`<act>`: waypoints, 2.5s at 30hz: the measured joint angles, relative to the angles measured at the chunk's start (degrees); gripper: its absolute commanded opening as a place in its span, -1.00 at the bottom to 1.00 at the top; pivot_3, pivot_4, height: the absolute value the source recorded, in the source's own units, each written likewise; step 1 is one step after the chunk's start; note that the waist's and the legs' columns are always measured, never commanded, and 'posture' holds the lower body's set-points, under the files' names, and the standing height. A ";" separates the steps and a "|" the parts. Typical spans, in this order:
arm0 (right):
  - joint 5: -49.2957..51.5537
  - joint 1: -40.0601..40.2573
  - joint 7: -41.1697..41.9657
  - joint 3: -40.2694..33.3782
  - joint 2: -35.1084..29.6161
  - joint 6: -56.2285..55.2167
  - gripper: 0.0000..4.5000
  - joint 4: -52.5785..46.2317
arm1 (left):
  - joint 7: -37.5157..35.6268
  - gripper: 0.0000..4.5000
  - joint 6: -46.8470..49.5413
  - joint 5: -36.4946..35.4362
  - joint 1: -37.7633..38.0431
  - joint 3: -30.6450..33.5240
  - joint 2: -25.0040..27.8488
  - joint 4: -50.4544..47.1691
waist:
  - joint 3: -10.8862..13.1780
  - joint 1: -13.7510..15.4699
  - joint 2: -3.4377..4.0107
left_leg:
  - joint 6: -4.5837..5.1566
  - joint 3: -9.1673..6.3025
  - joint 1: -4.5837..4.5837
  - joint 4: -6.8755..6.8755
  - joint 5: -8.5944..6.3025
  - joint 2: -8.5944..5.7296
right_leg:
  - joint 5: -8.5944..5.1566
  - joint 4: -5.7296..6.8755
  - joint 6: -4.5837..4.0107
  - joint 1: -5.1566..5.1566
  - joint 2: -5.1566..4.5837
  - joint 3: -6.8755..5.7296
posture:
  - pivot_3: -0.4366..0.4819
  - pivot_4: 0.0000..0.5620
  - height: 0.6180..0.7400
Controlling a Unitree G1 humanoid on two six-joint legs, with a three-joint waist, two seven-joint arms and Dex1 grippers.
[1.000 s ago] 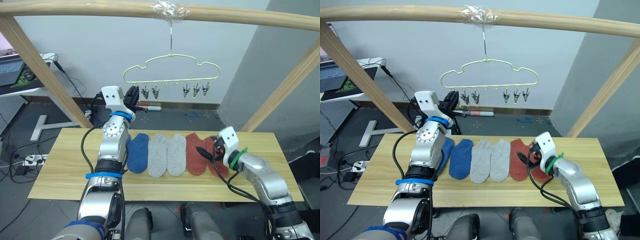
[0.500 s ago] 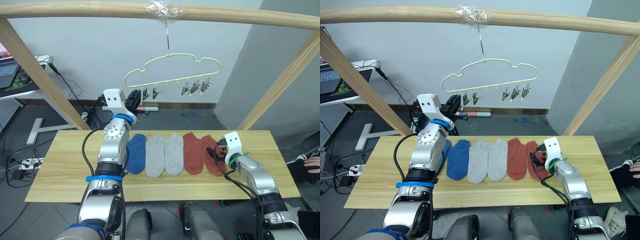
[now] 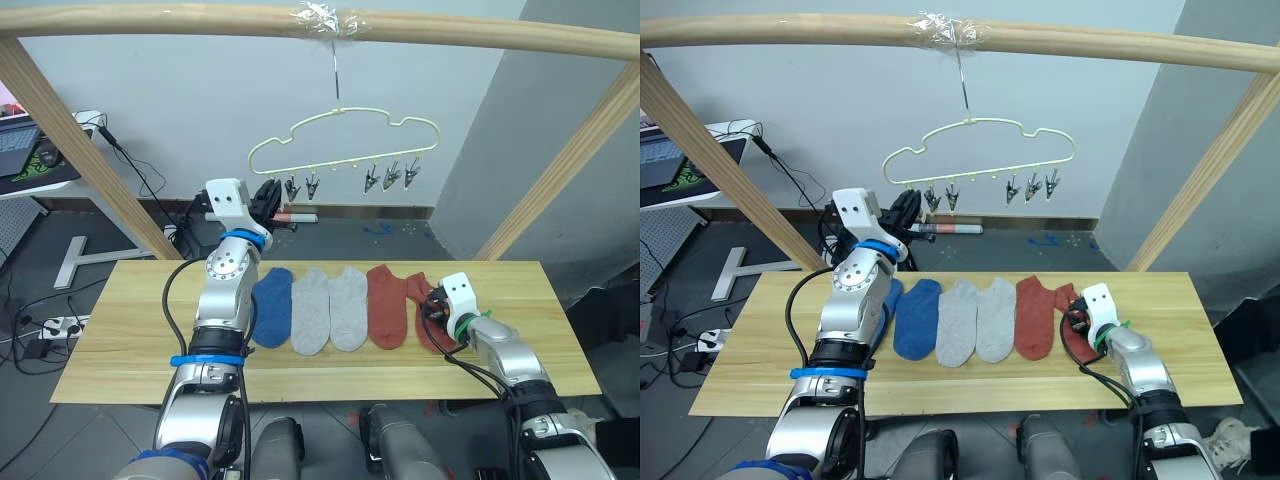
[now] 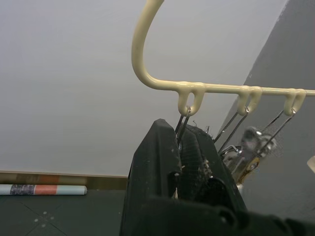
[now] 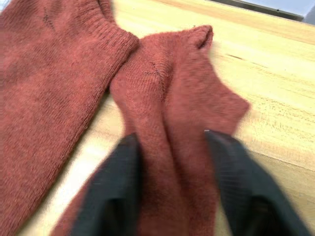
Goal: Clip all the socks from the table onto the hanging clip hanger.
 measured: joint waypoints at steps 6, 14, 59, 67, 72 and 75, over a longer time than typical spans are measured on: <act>-1.25 1.31 1.33 0.67 -1.39 -2.52 -0.98 -0.41 | -0.06 -0.99 0.22 0.03 0.42 -0.10 0.11 -1.08 | -0.01 0.52 0.00 | 0.00 0.00 0.02 0.01 0.00 -0.02 | 0.00 -0.01 0.00 0.04 -0.01 -0.01 | -0.16 -0.24 1.00; -0.56 10.30 10.01 1.28 -9.51 -3.00 -0.98 -18.14 | -3.35 -0.99 9.01 -8.56 1.76 4.38 1.97 -6.99 | -0.03 0.65 0.04 | -0.01 0.03 0.07 0.02 0.00 0.01 | 0.01 0.06 0.04 0.02 0.02 0.03 | -0.13 -0.30 1.00; 10.36 -11.26 7.06 10.13 15.12 18.00 -0.98 -29.42 | -2.17 -0.99 43.64 -42.01 5.96 15.03 0.71 -21.73 | -0.13 1.38 -0.07 | -0.04 -0.25 0.04 0.06 0.02 0.03 | 0.01 0.07 0.01 0.11 0.02 -0.11 | -0.06 -0.28 1.00; 10.39 -11.41 7.06 10.10 15.50 18.03 -0.99 -28.95 | -2.48 -0.83 43.56 -42.29 6.26 14.77 0.73 -21.95 | -0.13 1.45 -0.07 | -0.04 -0.24 0.02 0.06 0.02 0.02 | 0.01 0.04 0.01 0.11 0.00 -0.11 | -0.04 -0.27 1.00; 10.41 -11.97 7.09 10.07 15.50 18.02 -1.00 -28.39 | -2.46 -0.14 43.57 -42.85 6.98 15.43 0.78 -22.32 | -0.13 1.53 -0.06 | -0.04 -0.28 0.00 0.06 0.02 0.02 | 0.01 0.04 0.00 0.10 0.00 -0.12 | -0.03 -0.27 1.00; 10.48 -12.21 7.13 10.07 15.60 18.02 -1.00 -28.16 | -2.45 0.28 43.59 -43.15 7.11 15.99 1.30 -22.32 | -0.12 1.64 -0.06 | -0.04 -0.28 -0.01 0.06 0.02 0.02 | 0.01 0.03 0.00 0.10 0.00 -0.12 | -0.02 -0.26 1.00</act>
